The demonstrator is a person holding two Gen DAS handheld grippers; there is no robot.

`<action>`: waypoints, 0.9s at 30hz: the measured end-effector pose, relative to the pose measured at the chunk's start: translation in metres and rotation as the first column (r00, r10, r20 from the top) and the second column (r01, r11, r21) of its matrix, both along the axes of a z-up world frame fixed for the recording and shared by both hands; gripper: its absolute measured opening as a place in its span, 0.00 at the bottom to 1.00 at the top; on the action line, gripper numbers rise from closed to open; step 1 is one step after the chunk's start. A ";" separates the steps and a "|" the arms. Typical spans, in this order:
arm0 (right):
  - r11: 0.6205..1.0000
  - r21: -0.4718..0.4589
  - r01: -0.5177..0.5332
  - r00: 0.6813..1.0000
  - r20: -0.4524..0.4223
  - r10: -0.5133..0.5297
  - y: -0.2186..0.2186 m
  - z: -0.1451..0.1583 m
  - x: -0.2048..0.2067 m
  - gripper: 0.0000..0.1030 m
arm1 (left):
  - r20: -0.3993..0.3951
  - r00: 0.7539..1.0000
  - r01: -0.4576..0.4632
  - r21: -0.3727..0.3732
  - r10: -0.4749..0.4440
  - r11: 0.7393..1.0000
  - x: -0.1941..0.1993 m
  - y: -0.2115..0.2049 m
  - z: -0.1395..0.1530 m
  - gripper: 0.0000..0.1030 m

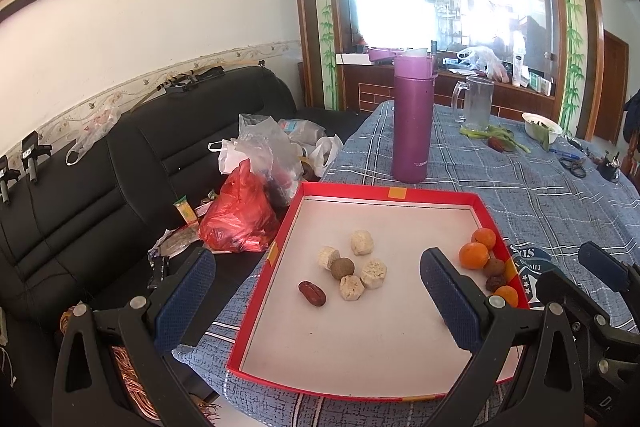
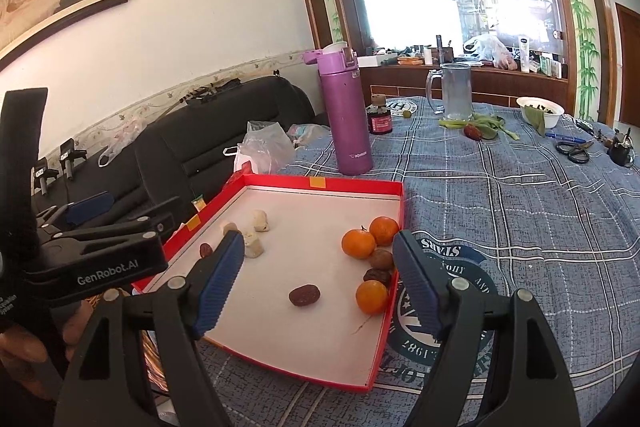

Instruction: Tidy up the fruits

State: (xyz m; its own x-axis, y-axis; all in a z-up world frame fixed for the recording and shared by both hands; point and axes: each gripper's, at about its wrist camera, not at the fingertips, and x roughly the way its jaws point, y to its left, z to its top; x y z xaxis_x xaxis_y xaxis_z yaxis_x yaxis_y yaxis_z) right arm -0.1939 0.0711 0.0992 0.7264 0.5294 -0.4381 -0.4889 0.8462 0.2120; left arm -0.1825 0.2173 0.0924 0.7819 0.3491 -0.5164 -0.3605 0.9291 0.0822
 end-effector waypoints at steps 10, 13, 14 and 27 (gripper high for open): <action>1.000 -0.009 -0.001 1.000 0.004 0.001 0.004 0.003 -0.003 0.75 | -0.002 1.000 0.005 -0.006 -0.005 1.000 -0.001 0.000 0.001 0.99; 1.000 -0.009 -0.002 1.000 0.002 0.002 0.004 0.002 -0.002 0.75 | -0.002 1.000 0.005 -0.006 -0.005 1.000 -0.002 -0.001 0.001 0.99; 1.000 -0.010 -0.002 1.000 0.003 0.002 0.004 0.002 -0.002 0.75 | -0.002 1.000 0.005 -0.006 -0.005 1.000 -0.001 0.000 0.001 0.99; 1.000 -0.011 -0.004 1.000 -0.001 0.004 0.004 0.001 -0.001 0.76 | -0.011 1.000 0.007 -0.008 -0.007 1.000 -0.001 0.000 0.001 0.99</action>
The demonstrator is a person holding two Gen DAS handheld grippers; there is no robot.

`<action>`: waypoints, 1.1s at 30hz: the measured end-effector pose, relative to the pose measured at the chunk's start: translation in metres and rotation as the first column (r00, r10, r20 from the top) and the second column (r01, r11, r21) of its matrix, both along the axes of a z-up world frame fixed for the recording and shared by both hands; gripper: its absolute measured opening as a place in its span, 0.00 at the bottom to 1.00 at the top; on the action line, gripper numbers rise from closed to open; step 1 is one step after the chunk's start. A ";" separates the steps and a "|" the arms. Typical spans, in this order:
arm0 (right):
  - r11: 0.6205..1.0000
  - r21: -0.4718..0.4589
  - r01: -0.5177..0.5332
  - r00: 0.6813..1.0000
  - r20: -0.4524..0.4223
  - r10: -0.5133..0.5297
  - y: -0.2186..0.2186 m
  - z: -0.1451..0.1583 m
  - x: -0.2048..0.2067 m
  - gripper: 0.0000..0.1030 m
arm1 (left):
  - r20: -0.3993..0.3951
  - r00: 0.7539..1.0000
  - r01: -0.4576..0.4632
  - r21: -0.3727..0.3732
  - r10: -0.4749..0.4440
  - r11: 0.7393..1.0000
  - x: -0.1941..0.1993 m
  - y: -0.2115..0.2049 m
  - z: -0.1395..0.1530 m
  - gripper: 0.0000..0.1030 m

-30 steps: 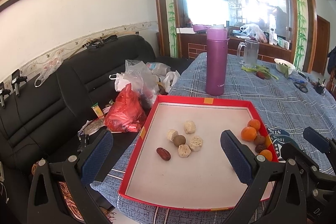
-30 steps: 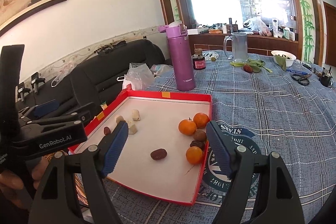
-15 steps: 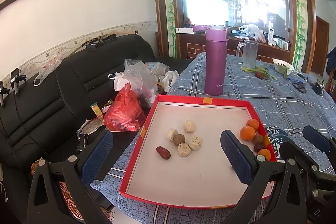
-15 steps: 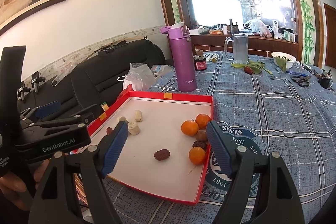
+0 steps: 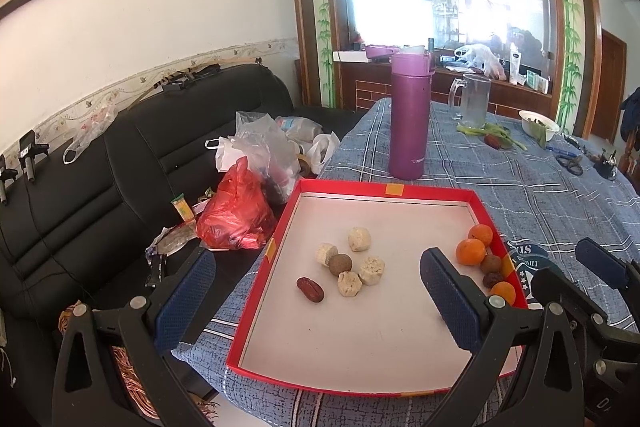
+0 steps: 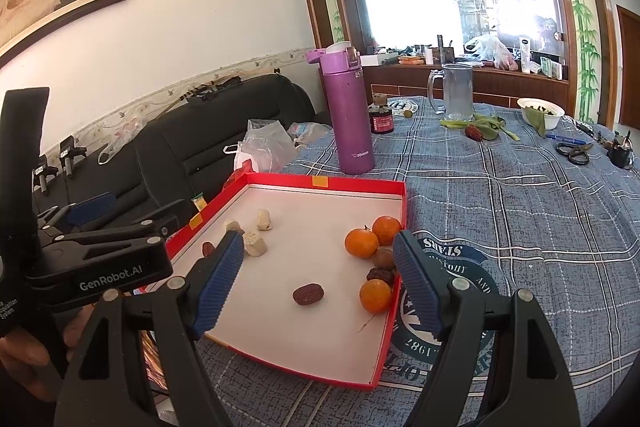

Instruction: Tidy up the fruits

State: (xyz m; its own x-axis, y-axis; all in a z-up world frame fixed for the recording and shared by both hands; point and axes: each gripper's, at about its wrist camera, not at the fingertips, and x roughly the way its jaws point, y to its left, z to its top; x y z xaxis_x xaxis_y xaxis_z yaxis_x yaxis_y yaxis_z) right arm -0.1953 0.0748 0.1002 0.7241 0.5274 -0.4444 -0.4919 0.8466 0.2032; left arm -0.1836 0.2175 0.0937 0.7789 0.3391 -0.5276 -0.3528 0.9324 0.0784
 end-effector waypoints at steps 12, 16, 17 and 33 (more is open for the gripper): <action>1.000 -0.016 -0.015 1.000 0.006 0.015 0.008 0.004 0.000 0.76 | -0.001 1.000 -0.028 -0.002 0.028 1.000 -0.001 0.010 0.000 0.99; 0.999 -0.022 -0.024 1.000 0.016 0.024 0.015 0.009 0.000 0.76 | 0.004 0.999 -0.038 0.000 0.038 0.999 -0.004 0.015 0.001 0.99; 0.999 -0.022 -0.026 0.999 0.018 0.027 0.017 0.011 0.000 0.76 | 0.007 0.999 -0.042 0.000 0.042 0.999 -0.004 0.017 0.002 0.99; 0.995 -0.070 -0.075 0.996 0.037 0.077 0.046 0.012 -0.005 0.76 | 0.045 0.996 -0.081 -0.009 0.081 0.997 -0.015 0.038 0.007 0.99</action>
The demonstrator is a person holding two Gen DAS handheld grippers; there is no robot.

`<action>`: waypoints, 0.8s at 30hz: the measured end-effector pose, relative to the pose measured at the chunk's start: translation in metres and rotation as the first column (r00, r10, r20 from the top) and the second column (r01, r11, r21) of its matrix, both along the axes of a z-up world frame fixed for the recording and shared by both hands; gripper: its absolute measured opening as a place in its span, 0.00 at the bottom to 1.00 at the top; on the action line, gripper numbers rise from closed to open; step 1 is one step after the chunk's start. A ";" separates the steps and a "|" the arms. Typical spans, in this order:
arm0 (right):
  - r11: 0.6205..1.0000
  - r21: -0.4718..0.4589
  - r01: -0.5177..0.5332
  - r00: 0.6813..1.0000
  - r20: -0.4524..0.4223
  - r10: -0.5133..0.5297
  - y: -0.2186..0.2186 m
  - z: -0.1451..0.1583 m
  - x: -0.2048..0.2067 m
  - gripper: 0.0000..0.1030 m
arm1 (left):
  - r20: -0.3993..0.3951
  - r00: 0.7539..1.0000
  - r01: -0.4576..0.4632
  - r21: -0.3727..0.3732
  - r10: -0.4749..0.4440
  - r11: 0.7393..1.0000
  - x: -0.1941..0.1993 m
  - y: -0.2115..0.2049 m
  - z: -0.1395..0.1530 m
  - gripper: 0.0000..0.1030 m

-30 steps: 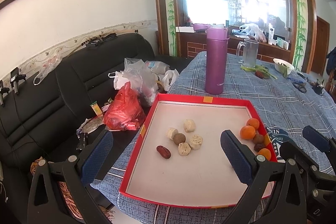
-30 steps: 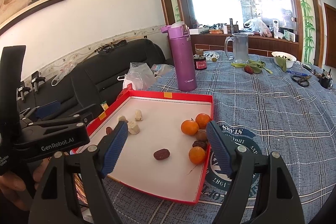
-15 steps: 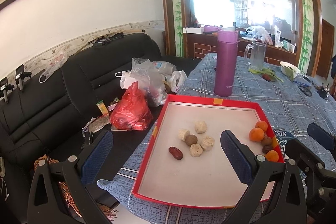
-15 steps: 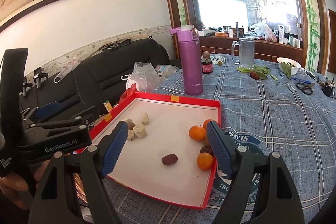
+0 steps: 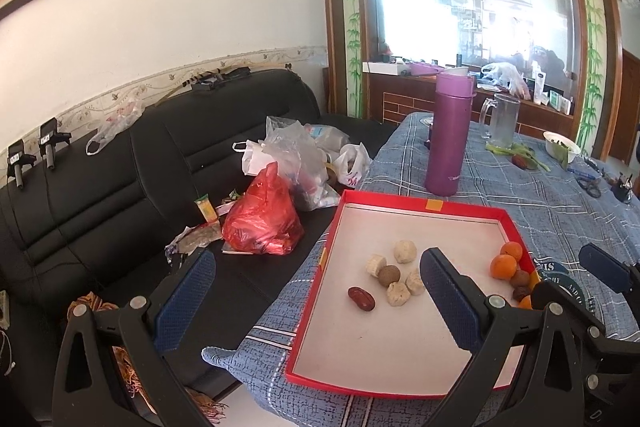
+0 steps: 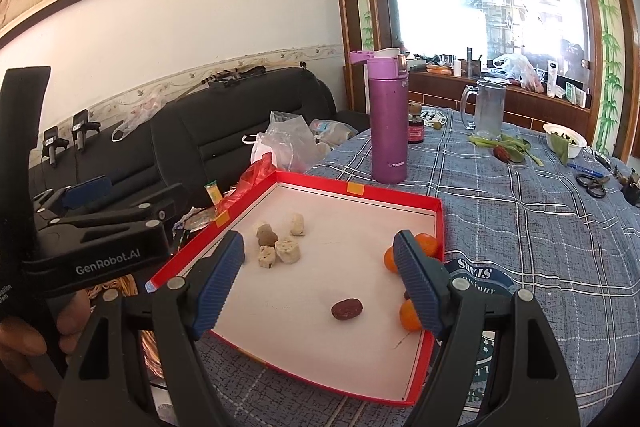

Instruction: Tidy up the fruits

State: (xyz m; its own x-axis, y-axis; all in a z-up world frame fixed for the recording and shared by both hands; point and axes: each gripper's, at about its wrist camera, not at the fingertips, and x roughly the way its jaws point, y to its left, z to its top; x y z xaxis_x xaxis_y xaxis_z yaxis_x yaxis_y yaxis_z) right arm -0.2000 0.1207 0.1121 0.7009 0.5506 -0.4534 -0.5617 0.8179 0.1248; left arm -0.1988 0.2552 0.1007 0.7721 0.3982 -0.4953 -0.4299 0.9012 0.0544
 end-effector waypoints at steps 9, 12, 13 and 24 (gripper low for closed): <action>1.000 0.001 0.006 1.000 -0.017 -0.006 0.004 -0.003 0.004 0.76 | -0.001 1.000 -0.025 -0.014 0.025 1.000 0.000 0.009 -0.001 0.99; 1.000 0.001 0.007 1.000 -0.017 -0.007 0.004 -0.004 0.004 0.76 | -0.001 1.000 -0.020 -0.014 0.020 1.000 0.000 0.008 -0.001 0.99; 1.000 0.002 0.007 1.000 -0.017 -0.007 0.004 -0.003 0.004 0.76 | -0.001 1.000 -0.017 -0.014 0.017 1.000 0.000 0.008 -0.001 0.99; 0.998 0.038 0.047 0.999 -0.027 -0.046 -0.017 -0.005 0.014 0.76 | -0.019 0.999 0.038 0.006 -0.038 0.999 0.009 -0.011 -0.002 0.99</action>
